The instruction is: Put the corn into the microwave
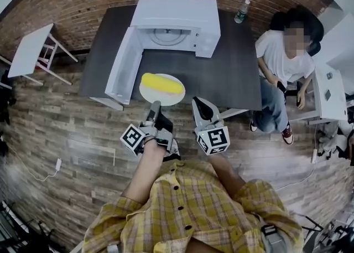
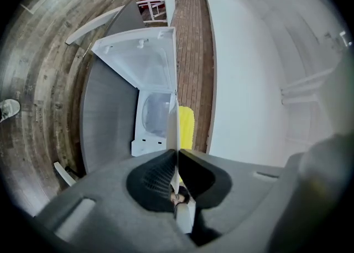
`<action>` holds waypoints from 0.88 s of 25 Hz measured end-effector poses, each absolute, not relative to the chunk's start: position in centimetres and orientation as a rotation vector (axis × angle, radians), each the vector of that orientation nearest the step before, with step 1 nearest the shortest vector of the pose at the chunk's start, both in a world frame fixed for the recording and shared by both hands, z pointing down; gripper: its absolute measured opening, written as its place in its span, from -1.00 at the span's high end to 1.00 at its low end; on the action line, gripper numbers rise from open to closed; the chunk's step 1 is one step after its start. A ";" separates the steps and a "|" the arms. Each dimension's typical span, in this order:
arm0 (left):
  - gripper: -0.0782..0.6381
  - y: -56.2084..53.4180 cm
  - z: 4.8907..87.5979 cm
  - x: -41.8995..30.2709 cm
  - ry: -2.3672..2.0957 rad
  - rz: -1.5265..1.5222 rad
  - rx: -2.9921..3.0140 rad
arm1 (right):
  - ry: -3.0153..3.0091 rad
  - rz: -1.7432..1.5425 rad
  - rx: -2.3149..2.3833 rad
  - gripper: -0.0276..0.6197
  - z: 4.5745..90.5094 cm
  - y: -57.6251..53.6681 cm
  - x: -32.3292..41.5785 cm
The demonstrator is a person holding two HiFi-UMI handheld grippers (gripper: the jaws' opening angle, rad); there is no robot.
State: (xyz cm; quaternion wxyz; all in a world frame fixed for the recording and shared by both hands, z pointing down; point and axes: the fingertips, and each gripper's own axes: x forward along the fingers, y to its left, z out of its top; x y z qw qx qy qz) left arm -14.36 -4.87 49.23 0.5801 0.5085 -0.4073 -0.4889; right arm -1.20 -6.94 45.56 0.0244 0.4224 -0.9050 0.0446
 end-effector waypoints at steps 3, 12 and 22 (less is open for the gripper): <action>0.72 -7.3 49.2 -15.5 -0.940 -1.135 1.192 | -2.788 0.145 1.327 0.91 45.6 -9.1 -2.2; 0.72 -12.0 49.9 -17.4 -0.909 -1.093 1.185 | -2.771 0.208 1.386 0.91 45.4 -13.5 -4.0; 0.72 -14.9 50.0 -17.9 -0.880 -1.081 1.182 | -2.746 0.176 1.410 0.91 44.9 -15.7 -4.4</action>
